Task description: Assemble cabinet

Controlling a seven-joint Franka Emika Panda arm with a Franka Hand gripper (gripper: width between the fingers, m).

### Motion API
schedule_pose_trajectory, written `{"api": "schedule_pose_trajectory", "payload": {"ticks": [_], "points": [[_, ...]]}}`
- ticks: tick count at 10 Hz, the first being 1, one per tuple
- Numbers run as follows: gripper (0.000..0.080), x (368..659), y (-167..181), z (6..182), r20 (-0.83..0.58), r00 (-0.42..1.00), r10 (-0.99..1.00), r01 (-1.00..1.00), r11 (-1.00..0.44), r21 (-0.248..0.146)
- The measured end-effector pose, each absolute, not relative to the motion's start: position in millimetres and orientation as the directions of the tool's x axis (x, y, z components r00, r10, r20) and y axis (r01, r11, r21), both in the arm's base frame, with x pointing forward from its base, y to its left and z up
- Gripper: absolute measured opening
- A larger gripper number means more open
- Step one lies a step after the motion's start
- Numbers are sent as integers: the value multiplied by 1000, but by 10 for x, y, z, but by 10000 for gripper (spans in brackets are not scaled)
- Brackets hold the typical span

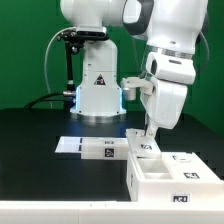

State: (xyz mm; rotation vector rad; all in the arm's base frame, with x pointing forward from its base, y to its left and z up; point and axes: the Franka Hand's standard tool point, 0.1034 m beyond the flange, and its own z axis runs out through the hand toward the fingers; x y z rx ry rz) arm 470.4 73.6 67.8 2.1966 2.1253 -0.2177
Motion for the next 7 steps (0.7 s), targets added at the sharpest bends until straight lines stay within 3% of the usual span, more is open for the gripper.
{"api": "schedule_pose_trajectory", "payload": {"ticks": [7], "points": [[62,4708,665,661,-155,22,988,998,-30,-52]]}}
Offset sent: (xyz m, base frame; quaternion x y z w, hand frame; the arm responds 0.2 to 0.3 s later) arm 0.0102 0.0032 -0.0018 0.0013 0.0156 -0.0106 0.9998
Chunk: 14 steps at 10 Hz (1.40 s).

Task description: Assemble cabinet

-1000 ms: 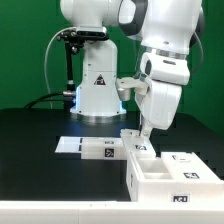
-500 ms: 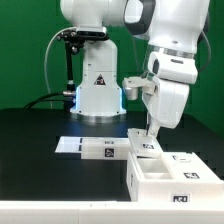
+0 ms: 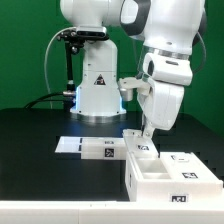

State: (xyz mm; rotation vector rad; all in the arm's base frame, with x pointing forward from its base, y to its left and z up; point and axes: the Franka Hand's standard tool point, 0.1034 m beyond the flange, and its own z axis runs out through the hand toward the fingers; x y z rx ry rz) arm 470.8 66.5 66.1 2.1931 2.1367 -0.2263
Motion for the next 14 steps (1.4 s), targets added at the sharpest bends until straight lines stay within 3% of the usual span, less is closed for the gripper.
{"api": "schedule_pose_trajectory", "payload": {"ticks": [4,6,8,12,14], "points": [[62,4705,658,663,-156,22,988,998,-31,-53],[62,4691,578,722,-145,1,989,997,-12,-76],[62,4699,529,699,-127,5,992,999,-12,-53],[64,4708,155,702,-22,32,999,997,-33,-74],[64,4731,283,750,-14,-9,1000,997,8,-81]]}}
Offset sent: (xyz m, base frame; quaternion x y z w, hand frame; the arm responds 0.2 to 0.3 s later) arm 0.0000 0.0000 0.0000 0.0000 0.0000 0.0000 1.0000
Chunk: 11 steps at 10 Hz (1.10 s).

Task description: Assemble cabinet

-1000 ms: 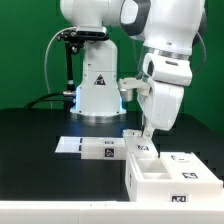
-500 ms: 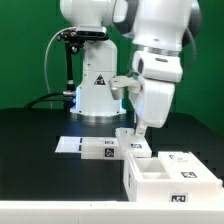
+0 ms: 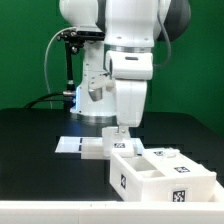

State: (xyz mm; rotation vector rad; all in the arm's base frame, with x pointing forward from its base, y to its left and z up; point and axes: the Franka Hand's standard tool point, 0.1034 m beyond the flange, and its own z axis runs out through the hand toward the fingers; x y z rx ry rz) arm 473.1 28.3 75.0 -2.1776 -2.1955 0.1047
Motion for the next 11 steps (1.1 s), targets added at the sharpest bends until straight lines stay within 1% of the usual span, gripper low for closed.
{"api": "schedule_pose_trajectory", "payload": {"ticks": [2,3,4,6,8,9,11], "points": [[64,4735,297,734,-10,-47,999,995,46,-84],[64,4748,304,732,-9,-62,998,996,61,-64],[64,4724,283,711,-10,-56,998,997,55,-53],[64,4718,278,704,-11,-46,999,997,45,-58],[64,4764,219,715,-4,-142,990,988,141,-59],[64,4804,203,737,0,-187,982,981,186,-52],[64,4840,207,744,8,-238,971,970,238,-50]]}}
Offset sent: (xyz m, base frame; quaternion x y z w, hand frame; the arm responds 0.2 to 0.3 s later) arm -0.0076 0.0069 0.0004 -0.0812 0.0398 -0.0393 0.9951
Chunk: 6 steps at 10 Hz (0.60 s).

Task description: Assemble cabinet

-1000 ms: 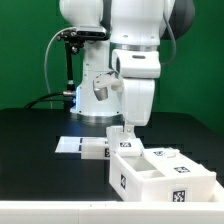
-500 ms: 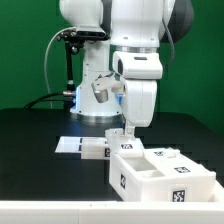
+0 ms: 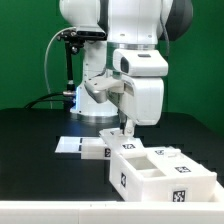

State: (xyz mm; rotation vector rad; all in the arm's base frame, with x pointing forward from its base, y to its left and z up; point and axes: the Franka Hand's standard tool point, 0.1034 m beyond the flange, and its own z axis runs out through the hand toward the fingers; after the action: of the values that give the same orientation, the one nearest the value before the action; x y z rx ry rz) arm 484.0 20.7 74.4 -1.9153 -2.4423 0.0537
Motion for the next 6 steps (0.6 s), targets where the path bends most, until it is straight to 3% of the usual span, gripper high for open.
{"api": "schedule_pose_trajectory", "payload": {"ticks": [4,6], "points": [[64,4787,68,710,0,-202,979,977,202,-63],[64,4902,39,686,7,-269,963,962,269,-53]]}}
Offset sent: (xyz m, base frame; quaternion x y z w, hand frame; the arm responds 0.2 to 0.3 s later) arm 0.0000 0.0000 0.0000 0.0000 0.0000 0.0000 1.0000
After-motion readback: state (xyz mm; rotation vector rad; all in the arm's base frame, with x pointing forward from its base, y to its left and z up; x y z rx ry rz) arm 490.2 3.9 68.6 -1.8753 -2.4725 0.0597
